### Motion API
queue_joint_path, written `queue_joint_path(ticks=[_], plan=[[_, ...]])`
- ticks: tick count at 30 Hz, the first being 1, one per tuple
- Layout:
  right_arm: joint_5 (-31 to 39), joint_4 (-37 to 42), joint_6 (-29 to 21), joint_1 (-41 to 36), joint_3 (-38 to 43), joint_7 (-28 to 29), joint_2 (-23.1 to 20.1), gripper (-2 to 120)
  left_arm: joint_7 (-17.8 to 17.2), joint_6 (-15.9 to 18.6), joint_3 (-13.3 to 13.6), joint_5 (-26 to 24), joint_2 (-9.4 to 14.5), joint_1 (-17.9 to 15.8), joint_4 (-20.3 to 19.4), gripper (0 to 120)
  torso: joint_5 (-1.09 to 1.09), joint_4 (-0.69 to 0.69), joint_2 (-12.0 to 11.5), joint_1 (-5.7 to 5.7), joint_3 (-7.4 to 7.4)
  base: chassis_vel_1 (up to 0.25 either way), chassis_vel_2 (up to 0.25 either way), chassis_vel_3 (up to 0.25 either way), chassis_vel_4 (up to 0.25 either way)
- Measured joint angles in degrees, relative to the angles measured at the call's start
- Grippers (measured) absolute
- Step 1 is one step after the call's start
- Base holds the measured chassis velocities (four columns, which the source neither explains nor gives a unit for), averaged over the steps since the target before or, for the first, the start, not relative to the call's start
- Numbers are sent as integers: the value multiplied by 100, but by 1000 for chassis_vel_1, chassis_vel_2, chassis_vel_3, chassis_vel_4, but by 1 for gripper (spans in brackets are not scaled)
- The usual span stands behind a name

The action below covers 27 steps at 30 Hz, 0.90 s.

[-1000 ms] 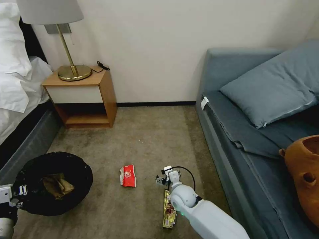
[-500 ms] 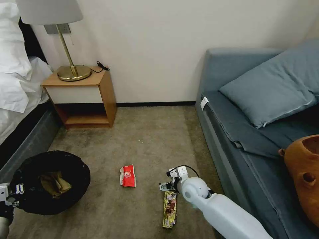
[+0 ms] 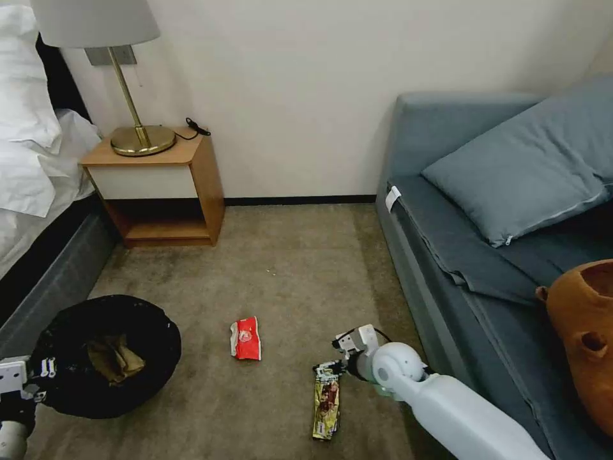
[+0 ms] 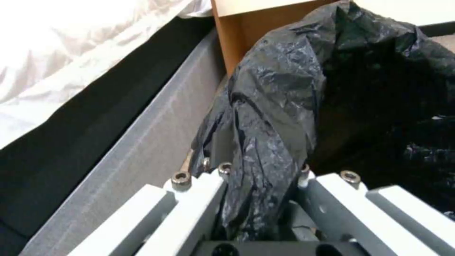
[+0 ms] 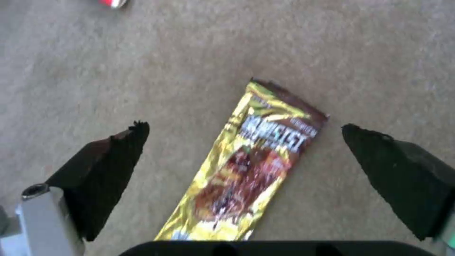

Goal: Pick up the trash bin, then pick up the garbage on the floor and place it into the trash bin.

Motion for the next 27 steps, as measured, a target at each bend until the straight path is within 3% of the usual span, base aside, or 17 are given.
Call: queue_joint_path(ticks=[9,11,17,27], plan=[[-311,-138,15,-39,34,-459,87,100,9,-5,140,126,-43,-153,141,4,-1,0,0,0,0,0,0,0,0],[-976,-336,278,7,-96,-593,217,100,10,-6,182,157,-61,-210,185,4,-1,1,0,0,0,0,0,0,0],[-1858,-715,617,79,-370,-635,548,100,11,-6,224,179,-63,-274,221,4,-2,0,0,0,0,0,0,0,0],[-2239,-1194,921,228,-517,-514,897,100,11,-5,223,176,-20,-299,269,4,-1,1,0,0,0,0,0,0,0]])
